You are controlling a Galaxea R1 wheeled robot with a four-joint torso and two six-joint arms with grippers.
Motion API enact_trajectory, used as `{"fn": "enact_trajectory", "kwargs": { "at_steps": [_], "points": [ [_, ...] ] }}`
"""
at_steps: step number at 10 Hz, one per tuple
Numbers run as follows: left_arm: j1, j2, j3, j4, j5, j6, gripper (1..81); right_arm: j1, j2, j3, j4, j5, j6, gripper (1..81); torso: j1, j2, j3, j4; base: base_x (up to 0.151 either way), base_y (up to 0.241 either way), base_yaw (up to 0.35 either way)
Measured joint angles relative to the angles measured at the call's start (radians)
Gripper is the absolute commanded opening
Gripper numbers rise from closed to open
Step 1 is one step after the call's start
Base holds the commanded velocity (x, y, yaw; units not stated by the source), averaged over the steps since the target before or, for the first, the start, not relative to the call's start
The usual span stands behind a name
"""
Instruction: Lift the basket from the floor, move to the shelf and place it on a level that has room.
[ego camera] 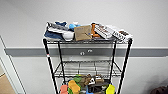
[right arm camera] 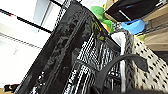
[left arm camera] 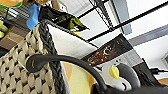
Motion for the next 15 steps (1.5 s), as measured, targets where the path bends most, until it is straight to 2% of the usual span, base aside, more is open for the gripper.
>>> {"fn": "enact_trajectory", "kwargs": {
  "at_steps": [10, 15],
  "points": [
    [-0.001, -0.039, 0.079, 0.026, -0.017, -0.001, 1.0, 0.006, -0.037, 0.065, -0.006, 0.010, -0.001, 1.0, 0.000, 0.000, 0.000, 0.000, 0.115, 0.000, 0.000],
    [-0.005, -0.050, 0.097, 0.030, -0.027, -0.001, 1.0, 0.020, -0.042, 0.074, -0.006, 0.018, -0.001, 1.0, 0.000, 0.000, 0.000, 0.000, 0.014, 0.000, 0.000]
  ]
}}
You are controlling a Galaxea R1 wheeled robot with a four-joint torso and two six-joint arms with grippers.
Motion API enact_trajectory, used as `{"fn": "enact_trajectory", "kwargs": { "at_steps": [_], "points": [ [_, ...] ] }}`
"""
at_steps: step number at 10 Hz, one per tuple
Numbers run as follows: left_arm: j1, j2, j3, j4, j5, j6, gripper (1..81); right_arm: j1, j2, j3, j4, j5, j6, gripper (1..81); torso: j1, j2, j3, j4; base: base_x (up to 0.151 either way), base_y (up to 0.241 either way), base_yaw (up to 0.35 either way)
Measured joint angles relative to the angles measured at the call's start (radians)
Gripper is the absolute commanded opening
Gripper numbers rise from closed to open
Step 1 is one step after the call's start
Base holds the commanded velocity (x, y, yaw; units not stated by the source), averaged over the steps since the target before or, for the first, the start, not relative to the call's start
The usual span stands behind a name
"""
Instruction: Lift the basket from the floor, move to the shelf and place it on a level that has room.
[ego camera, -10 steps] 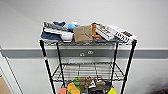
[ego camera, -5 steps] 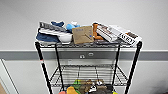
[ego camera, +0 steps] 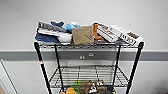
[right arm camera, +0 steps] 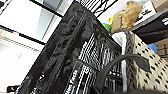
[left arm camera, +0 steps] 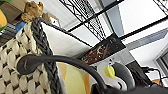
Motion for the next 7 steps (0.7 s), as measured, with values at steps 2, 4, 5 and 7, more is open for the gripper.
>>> {"fn": "enact_trajectory", "kwargs": {
  "at_steps": [2, 4, 5, 7],
  "points": [
    [0.000, -0.009, 0.012, 0.000, -0.008, -0.007, 1.0, 0.002, -0.005, 0.009, 0.000, -0.014, 0.003, 1.0, 0.000, 0.000, 0.000, 0.000, 0.000, 0.000, 0.000],
    [-0.001, -0.019, 0.036, 0.011, -0.017, -0.007, 1.0, 0.036, -0.019, 0.029, 0.000, -0.015, 0.003, 1.0, 0.000, 0.000, 0.000, 0.000, 0.000, 0.000, 0.000],
    [-0.009, -0.025, 0.045, 0.014, -0.033, -0.007, 1.0, 0.061, -0.023, 0.036, 0.000, -0.017, 0.005, 1.0, 0.000, 0.000, 0.000, 0.000, 0.000, 0.000, 0.000],
    [-0.074, -0.039, 0.068, 0.014, -0.039, -0.012, 1.0, 0.109, -0.033, 0.053, 0.000, -0.030, 0.011, 1.0, 0.000, 0.000, 0.000, 0.000, 0.000, 0.000, 0.000]
  ]
}}
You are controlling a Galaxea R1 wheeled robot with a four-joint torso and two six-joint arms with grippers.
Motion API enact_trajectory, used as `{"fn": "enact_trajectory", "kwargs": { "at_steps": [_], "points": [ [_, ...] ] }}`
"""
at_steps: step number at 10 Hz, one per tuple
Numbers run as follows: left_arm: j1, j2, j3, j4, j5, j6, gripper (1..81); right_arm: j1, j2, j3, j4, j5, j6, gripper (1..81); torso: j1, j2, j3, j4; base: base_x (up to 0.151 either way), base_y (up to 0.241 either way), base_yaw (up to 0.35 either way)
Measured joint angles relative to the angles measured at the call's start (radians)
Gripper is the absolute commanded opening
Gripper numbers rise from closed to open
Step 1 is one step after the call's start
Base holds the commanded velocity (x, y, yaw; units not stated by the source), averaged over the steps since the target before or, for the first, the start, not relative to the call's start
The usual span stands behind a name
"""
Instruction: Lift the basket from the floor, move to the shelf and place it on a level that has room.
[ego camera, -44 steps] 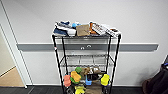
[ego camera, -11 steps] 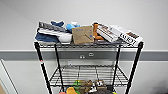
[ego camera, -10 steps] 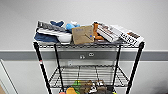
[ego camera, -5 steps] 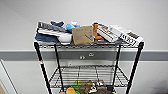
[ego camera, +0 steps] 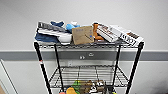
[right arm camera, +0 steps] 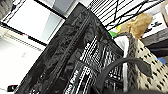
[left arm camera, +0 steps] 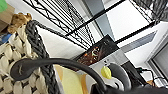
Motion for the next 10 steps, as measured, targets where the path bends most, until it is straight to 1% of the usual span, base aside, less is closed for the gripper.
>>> {"fn": "enact_trajectory", "kwargs": {
  "at_steps": [4, 6, 8, 10],
  "points": [
    [-0.116, -0.011, 0.021, 0.000, -0.001, -0.004, 1.0, 0.101, -0.003, 0.006, 0.002, -0.009, 0.009, 1.0, 0.000, 0.000, 0.000, 0.000, 0.000, 0.000, 0.000],
    [-0.178, -0.011, 0.031, -0.007, 0.009, -0.007, 1.0, 0.151, -0.005, 0.011, 0.003, -0.023, 0.027, 1.0, 0.000, 0.000, 0.000, 0.000, 0.000, 0.000, 0.000],
    [-0.249, -0.011, 0.038, -0.040, 0.017, -0.010, 1.0, 0.207, -0.006, 0.016, 0.004, -0.057, 0.054, 1.0, 0.000, 0.000, 0.000, 0.000, 0.000, 0.000, 0.000],
    [-0.315, -0.012, 0.040, -0.081, 0.030, -0.014, 1.0, 0.261, -0.005, 0.018, 0.004, -0.070, 0.093, 1.0, 0.000, 0.000, 0.000, 0.000, 0.000, 0.000, 0.000]
  ]
}}
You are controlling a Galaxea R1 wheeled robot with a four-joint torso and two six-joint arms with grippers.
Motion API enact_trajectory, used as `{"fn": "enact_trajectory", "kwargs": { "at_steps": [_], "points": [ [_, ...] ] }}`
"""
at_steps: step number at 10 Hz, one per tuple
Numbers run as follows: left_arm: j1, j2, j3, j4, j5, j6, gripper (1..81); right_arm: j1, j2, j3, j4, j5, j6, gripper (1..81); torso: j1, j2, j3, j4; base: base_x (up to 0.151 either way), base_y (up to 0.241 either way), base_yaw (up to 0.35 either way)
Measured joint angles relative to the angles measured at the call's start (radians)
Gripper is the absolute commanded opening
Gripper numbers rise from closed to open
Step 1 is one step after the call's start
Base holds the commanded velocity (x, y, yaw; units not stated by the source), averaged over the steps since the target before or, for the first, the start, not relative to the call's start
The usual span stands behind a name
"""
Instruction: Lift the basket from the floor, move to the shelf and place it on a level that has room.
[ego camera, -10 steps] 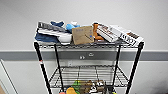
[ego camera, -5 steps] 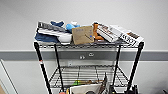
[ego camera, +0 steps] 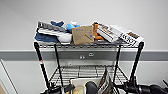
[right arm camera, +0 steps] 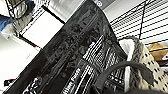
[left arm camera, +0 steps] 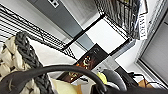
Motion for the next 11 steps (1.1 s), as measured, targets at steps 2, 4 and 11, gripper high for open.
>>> {"fn": "enact_trajectory", "kwargs": {
  "at_steps": [2, 4, 11],
  "points": [
    [-0.070, 0.001, 0.010, -0.044, 0.026, -0.007, 1.0, 0.064, -0.002, 0.004, 0.000, -0.027, 0.035, 1.0, 0.000, 0.000, 0.000, 0.000, 0.000, 0.000, 0.000],
    [-0.133, 0.007, 0.012, -0.082, 0.052, -0.008, 1.0, 0.113, -0.003, 0.008, 0.000, -0.055, 0.068, 1.0, 0.000, 0.000, 0.000, 0.000, 0.000, 0.000, 0.000],
    [-0.243, 0.019, 0.011, -0.148, 0.101, -0.005, 1.0, 0.227, 0.013, -0.011, 0.023, -0.107, 0.089, 1.0, 0.000, 0.000, 0.000, 0.000, 0.000, 0.000, 0.000]
  ]
}}
